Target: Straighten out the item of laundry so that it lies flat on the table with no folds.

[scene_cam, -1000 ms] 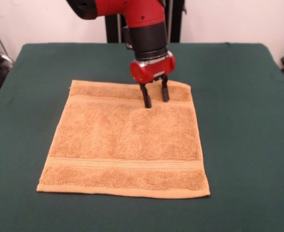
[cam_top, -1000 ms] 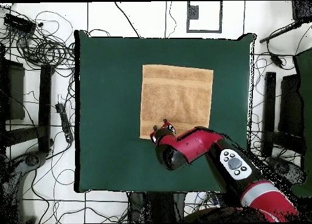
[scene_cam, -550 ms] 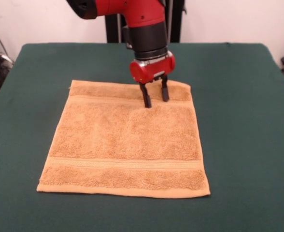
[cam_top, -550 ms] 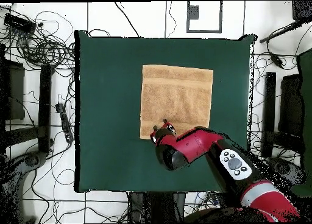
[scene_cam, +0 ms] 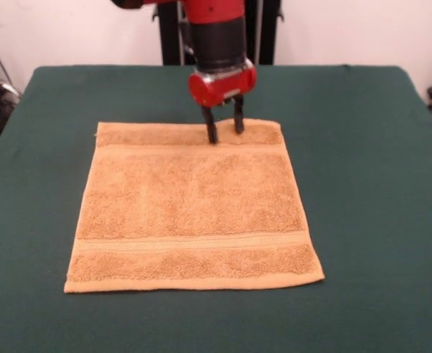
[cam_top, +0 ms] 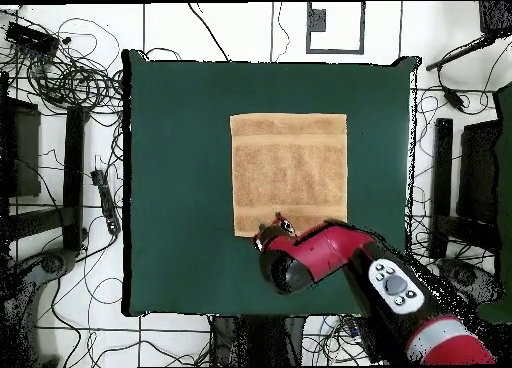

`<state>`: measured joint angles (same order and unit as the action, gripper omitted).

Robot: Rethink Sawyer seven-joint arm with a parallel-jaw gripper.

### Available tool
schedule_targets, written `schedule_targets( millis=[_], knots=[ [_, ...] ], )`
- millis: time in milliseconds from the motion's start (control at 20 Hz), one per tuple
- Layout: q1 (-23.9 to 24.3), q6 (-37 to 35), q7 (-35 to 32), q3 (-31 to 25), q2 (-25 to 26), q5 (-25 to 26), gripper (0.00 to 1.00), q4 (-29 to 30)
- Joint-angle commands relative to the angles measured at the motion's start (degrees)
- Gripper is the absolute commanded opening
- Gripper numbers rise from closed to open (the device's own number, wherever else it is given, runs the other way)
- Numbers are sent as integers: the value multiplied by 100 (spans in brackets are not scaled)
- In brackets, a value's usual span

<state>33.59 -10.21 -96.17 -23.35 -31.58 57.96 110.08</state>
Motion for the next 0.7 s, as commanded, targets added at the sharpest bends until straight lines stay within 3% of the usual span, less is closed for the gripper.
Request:
schedule_targets(
  millis=[50, 200, 400, 700],
  knots=[
    [783, -980, 1059, -821, -1184, -546, 100, 1718],
    [1146, -1017, 818, -1352, -2238, -1279, 100, 2395],
    [1692, -1550, 1230, -2275, -3542, -2807, 100, 3090],
    [1766, -1610, 1192, -2877, -4406, -3828, 100, 3316]
  ],
)
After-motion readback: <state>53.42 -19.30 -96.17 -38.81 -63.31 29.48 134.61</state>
